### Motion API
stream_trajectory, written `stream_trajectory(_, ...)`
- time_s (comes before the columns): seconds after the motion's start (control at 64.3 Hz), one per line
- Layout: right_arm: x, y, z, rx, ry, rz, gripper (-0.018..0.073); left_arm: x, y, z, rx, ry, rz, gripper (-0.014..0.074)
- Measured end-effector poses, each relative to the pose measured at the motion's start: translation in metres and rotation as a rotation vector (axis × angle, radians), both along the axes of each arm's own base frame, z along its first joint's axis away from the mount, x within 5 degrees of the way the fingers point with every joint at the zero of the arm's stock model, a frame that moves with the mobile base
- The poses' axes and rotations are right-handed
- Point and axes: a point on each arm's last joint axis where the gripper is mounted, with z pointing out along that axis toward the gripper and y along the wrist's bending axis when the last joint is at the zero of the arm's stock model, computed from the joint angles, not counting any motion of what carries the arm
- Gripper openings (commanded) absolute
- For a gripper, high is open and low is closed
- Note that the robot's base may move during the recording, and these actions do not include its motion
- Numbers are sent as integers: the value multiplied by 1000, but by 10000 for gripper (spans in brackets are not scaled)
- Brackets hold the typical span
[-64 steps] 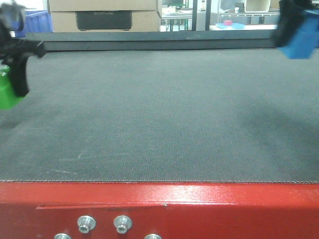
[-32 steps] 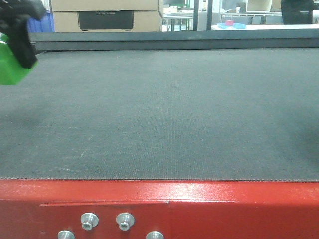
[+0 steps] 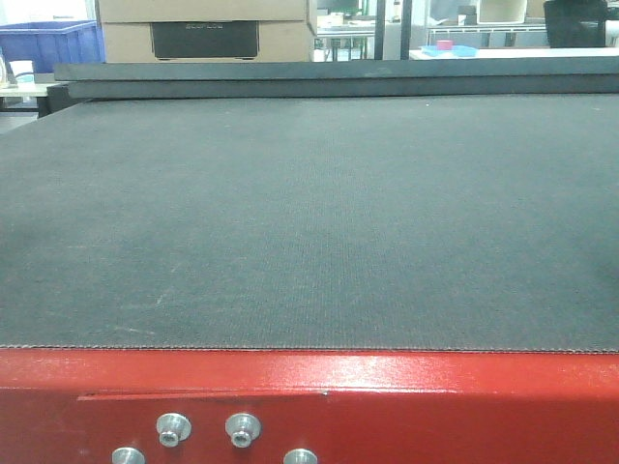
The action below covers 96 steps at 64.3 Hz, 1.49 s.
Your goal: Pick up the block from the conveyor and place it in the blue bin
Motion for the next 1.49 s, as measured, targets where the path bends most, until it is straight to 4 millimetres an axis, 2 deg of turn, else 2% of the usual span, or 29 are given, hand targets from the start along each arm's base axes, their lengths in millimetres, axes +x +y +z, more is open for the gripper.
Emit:
stream_trajectory(0.249,-19,-4,40,21,-101,-2,-162,-46,12,28,-38,-150,1,-111)
stream_trajectory(0.482,-45,-10,68,45,-231,-2,-162,-73,19,40,-54,-235,3,-111)
stream_trajectory(0.731,-53,-12,71,48,-252,-5,-162,-75,20,41,-51,-249,4,-111)
stream_trajectory(1.493,-53,-12,70,46,-249,-4,-162,-72,19,47,-64,-322,-2,-111)
